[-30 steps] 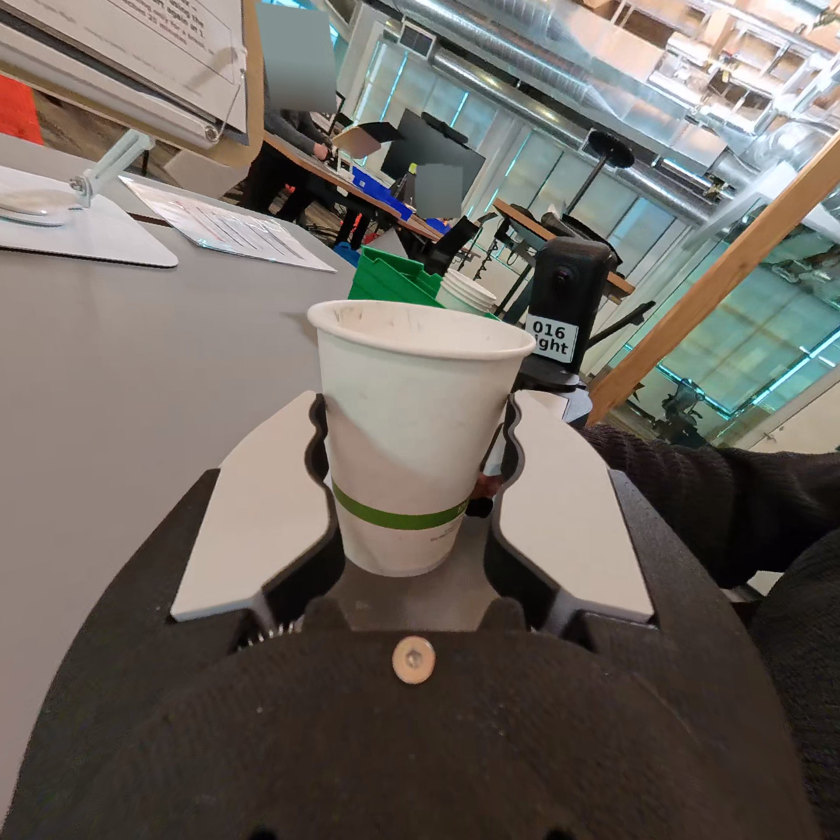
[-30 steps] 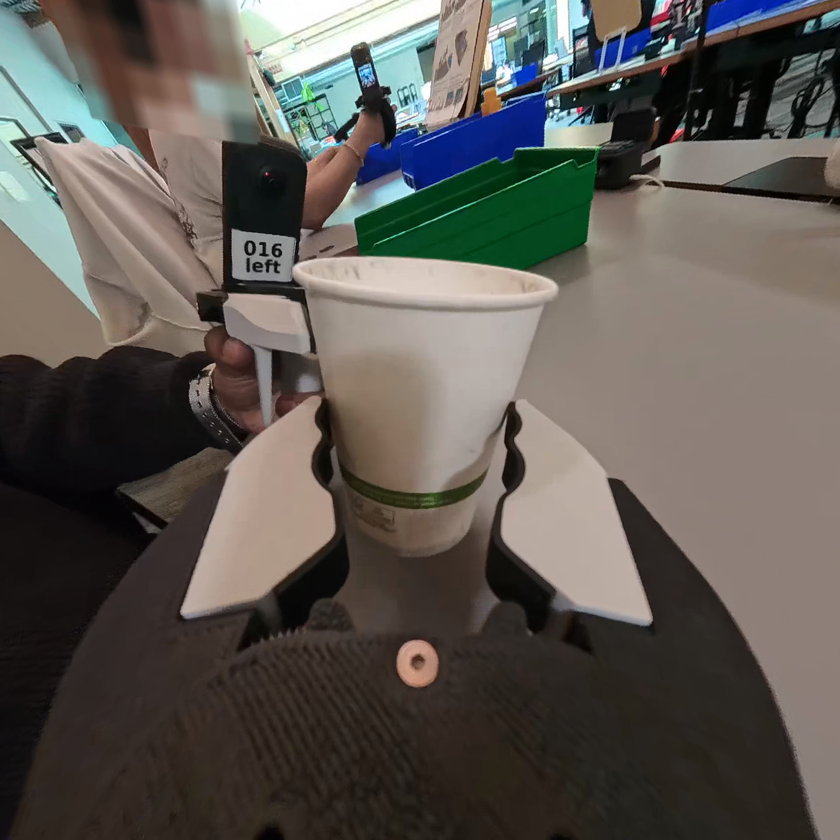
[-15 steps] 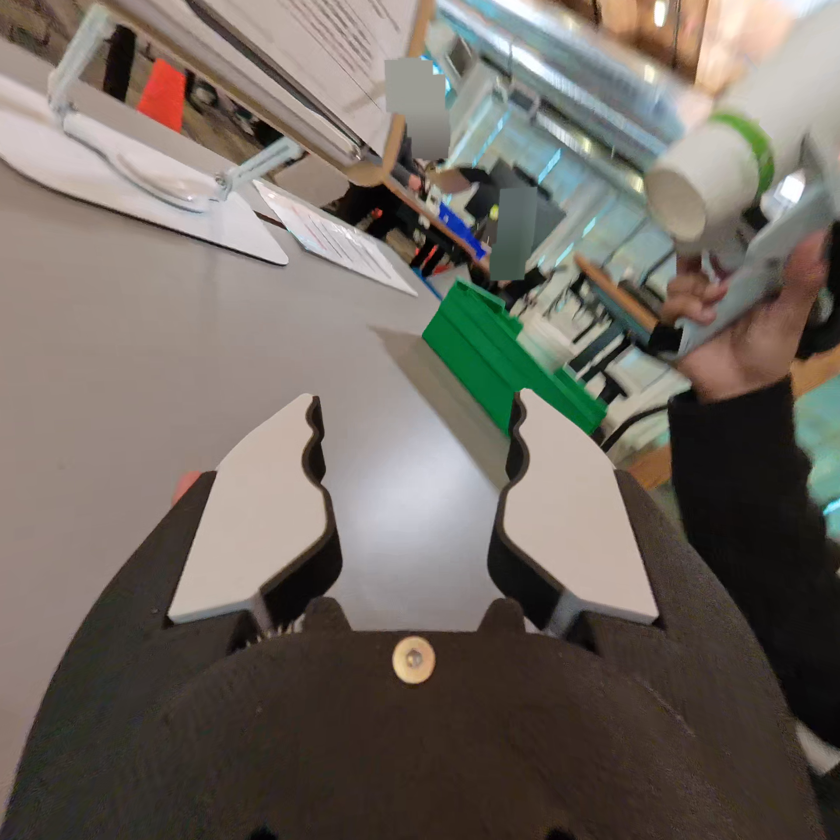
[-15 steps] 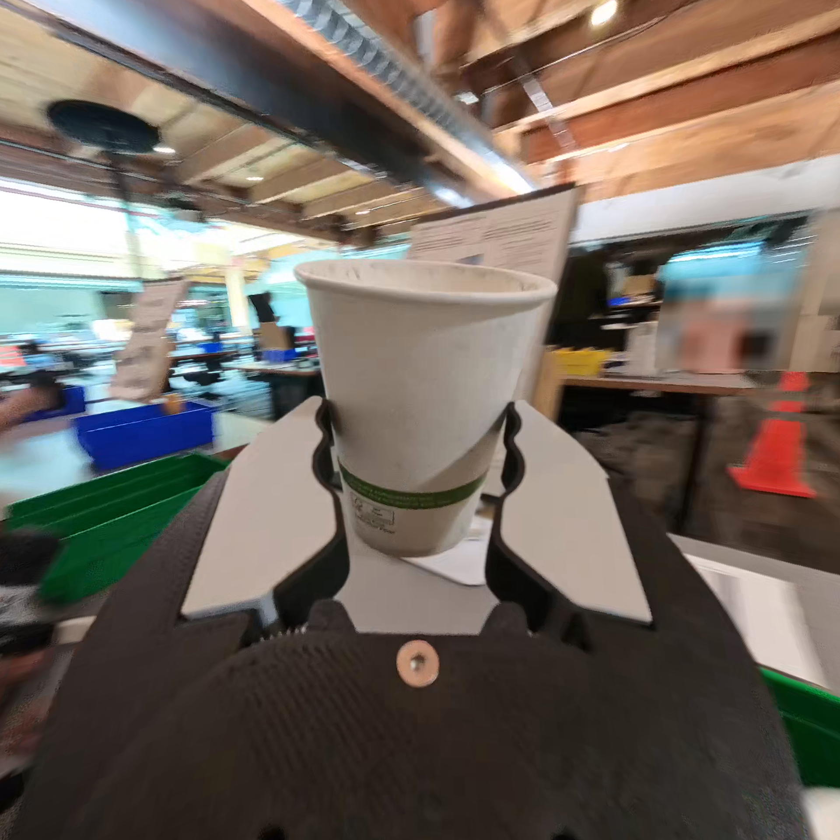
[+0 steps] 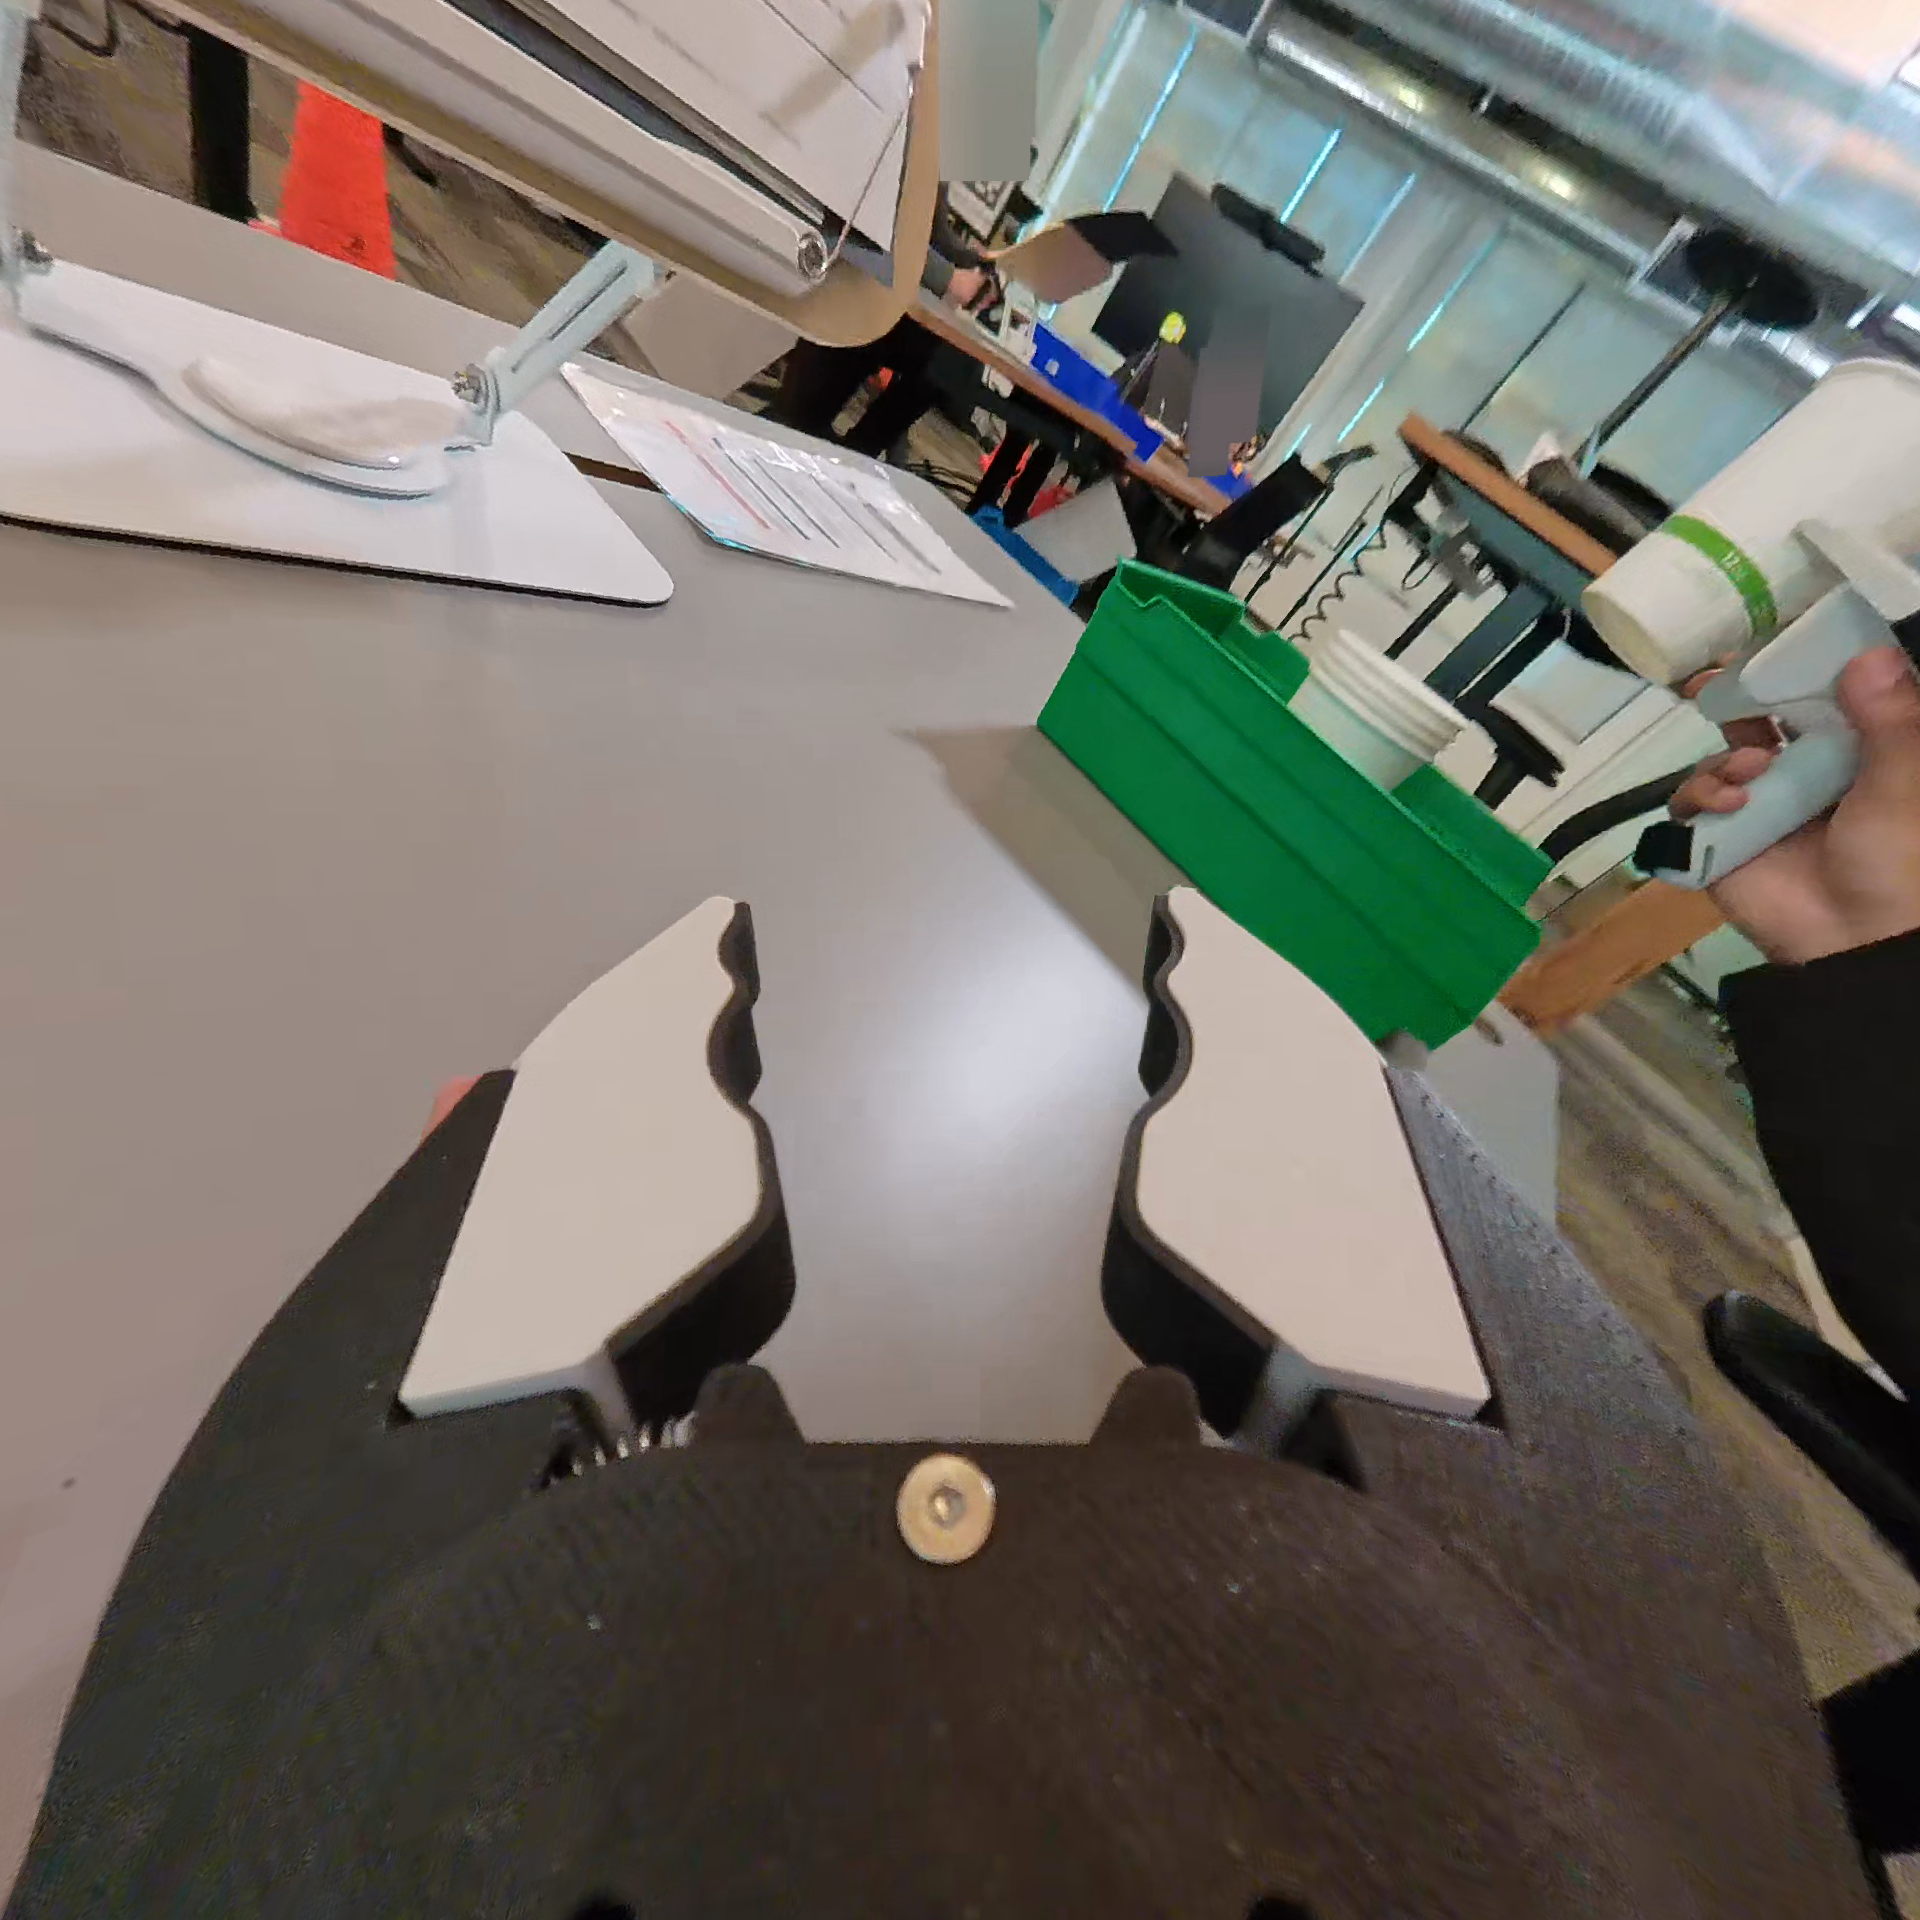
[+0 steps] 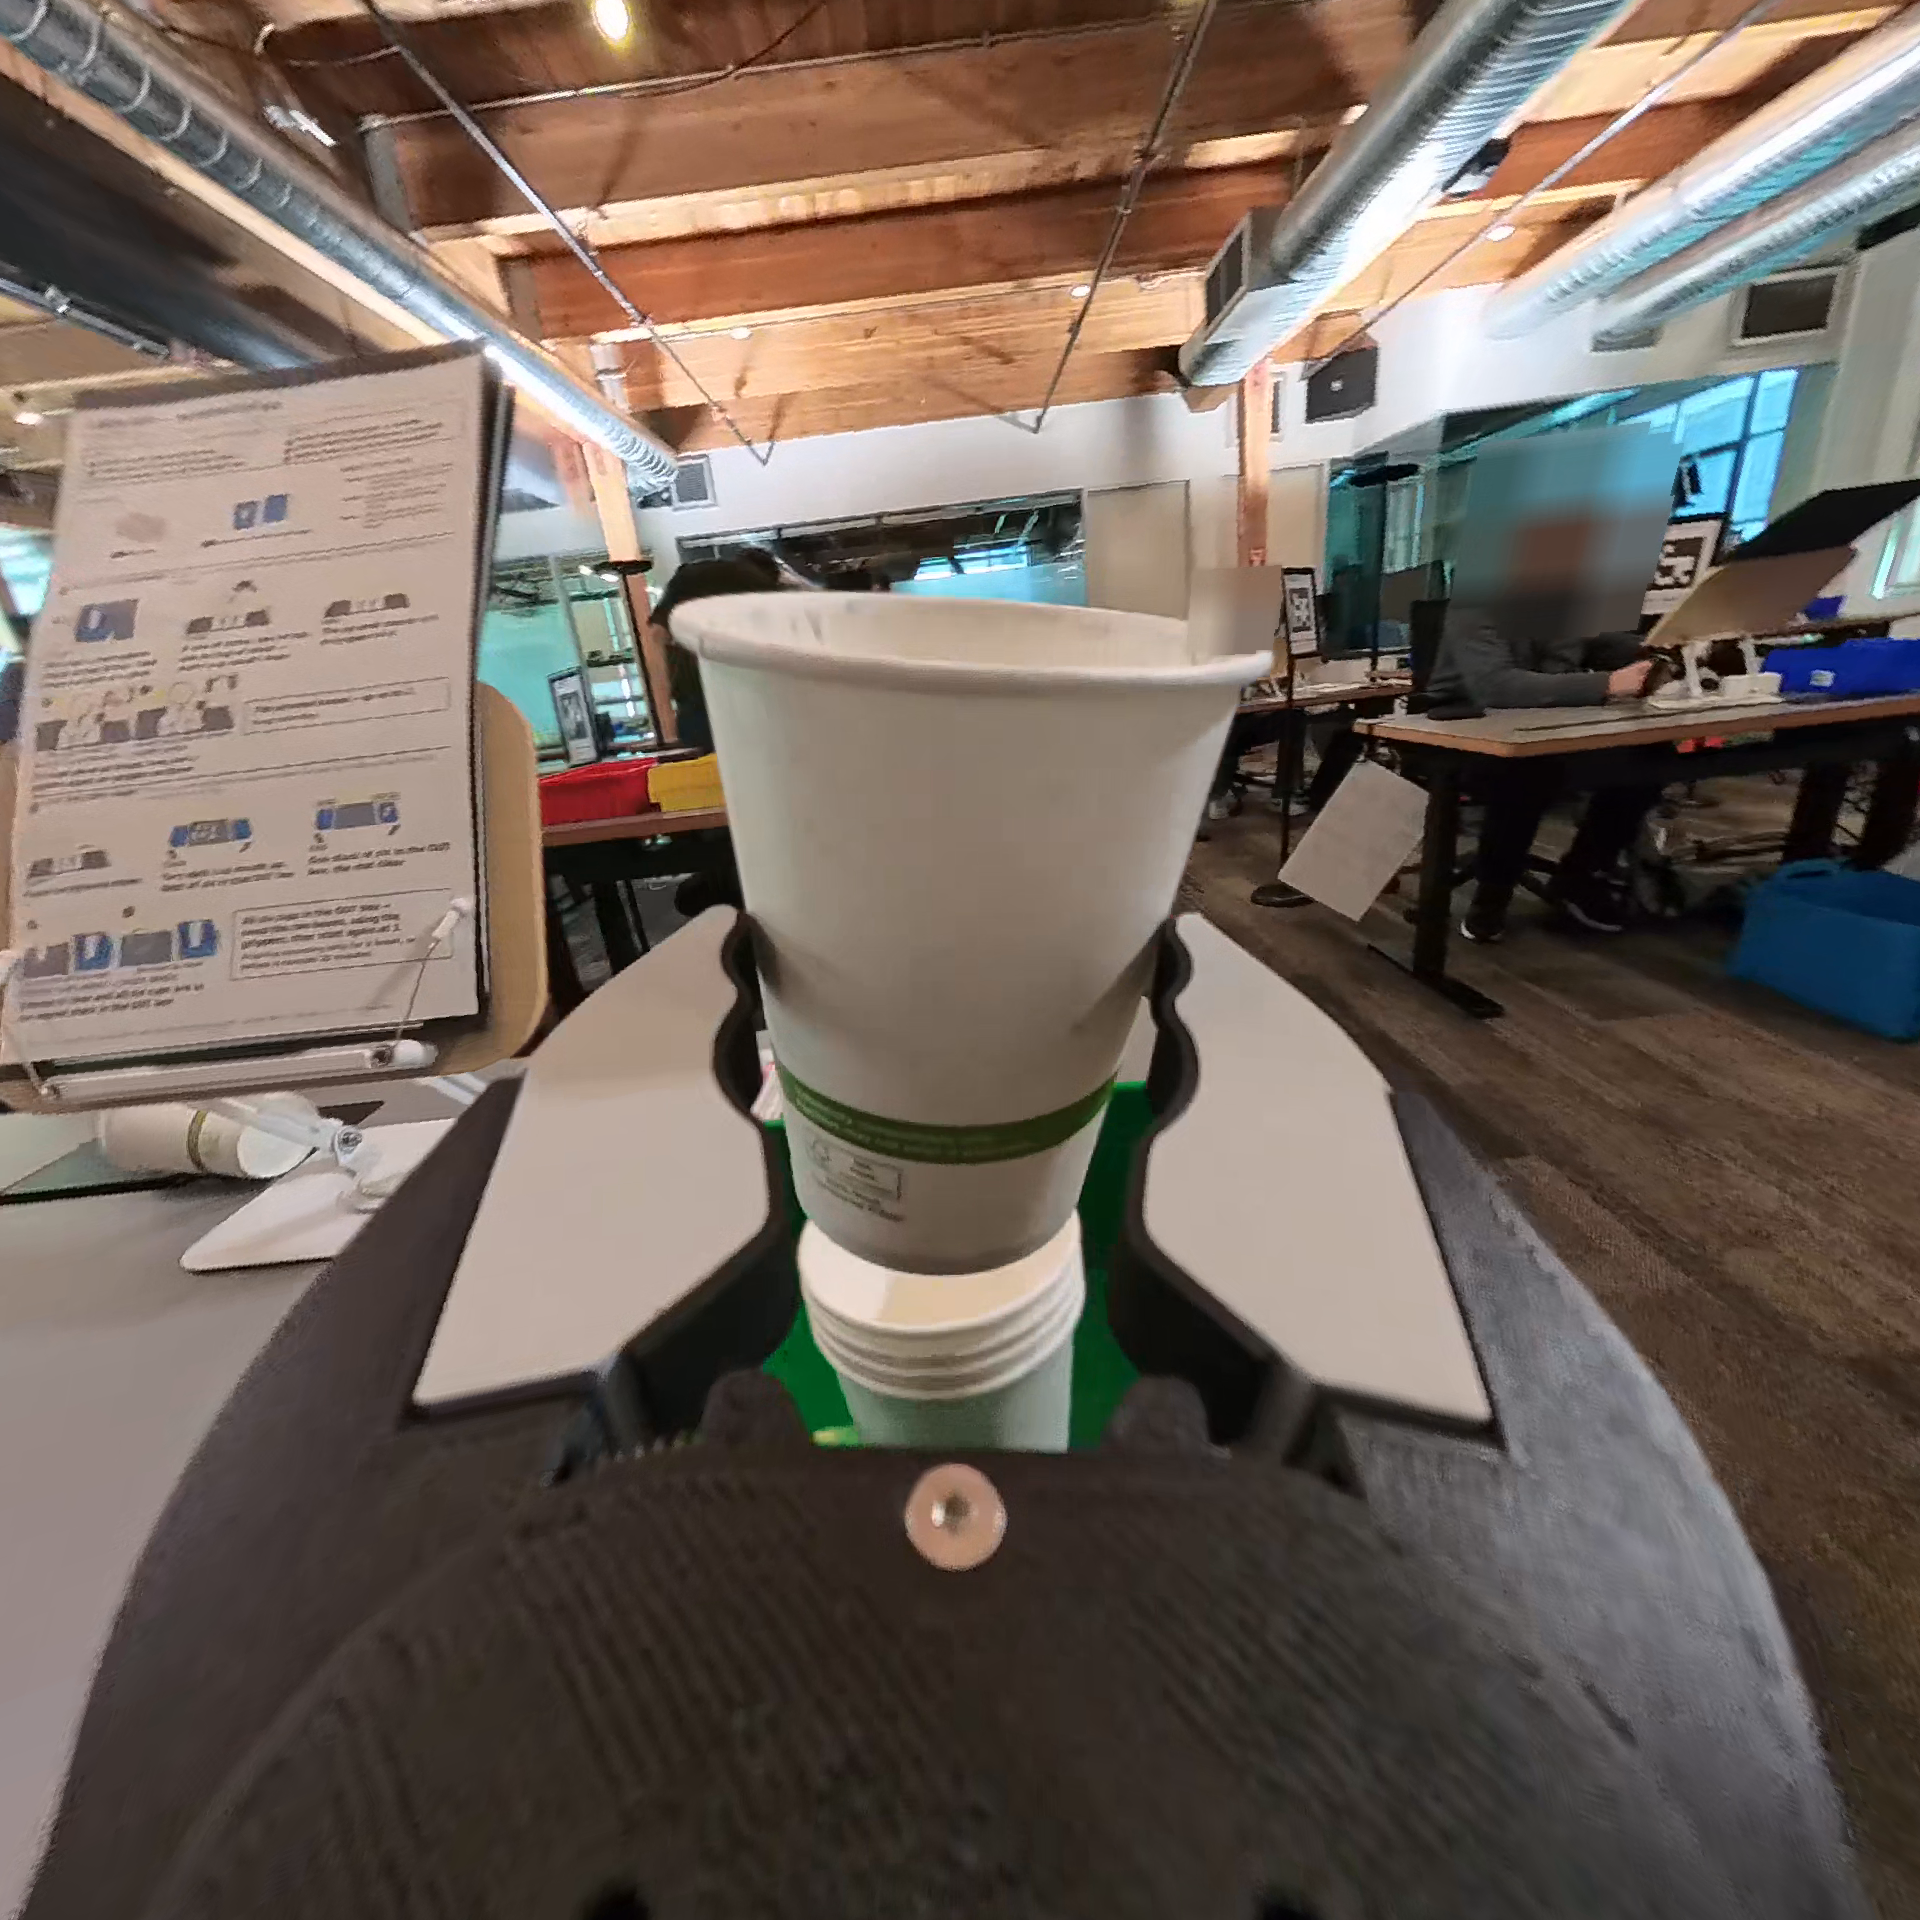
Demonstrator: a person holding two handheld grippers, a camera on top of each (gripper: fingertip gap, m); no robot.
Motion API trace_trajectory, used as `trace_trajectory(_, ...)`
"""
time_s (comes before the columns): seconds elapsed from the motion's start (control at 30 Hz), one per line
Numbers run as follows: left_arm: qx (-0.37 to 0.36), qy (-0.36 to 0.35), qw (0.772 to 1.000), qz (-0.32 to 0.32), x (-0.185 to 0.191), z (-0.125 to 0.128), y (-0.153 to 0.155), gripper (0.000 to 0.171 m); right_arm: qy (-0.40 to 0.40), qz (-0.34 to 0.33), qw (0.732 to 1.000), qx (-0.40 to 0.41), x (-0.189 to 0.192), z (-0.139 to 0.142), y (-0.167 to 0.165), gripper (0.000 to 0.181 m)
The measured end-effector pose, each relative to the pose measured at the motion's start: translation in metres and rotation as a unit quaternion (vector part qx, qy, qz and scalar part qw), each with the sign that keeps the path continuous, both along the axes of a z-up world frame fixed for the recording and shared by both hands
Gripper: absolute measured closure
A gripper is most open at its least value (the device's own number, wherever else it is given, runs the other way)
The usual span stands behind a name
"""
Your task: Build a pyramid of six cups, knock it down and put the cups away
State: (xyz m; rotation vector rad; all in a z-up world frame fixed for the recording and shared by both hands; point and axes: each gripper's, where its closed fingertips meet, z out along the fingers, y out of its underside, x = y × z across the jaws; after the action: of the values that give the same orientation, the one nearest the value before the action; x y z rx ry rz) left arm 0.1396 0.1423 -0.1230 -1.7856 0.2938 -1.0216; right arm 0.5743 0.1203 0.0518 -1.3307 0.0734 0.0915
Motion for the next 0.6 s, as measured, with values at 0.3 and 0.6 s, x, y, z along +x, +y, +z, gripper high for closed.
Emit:
trace_trajectory(0.3,0.010,0.011,1.000,-0.002,-0.004,0.004,-0.008,0.103,-0.017,-0.020,0.999,-0.034,-0.005,-0.050,0.026,0.106)
trace_trajectory(0.6,0.011,0.046,0.999,0.015,-0.022,-0.003,-0.019,0.103,-0.040,-0.005,0.998,-0.045,-0.019,-0.055,0.053,0.106)
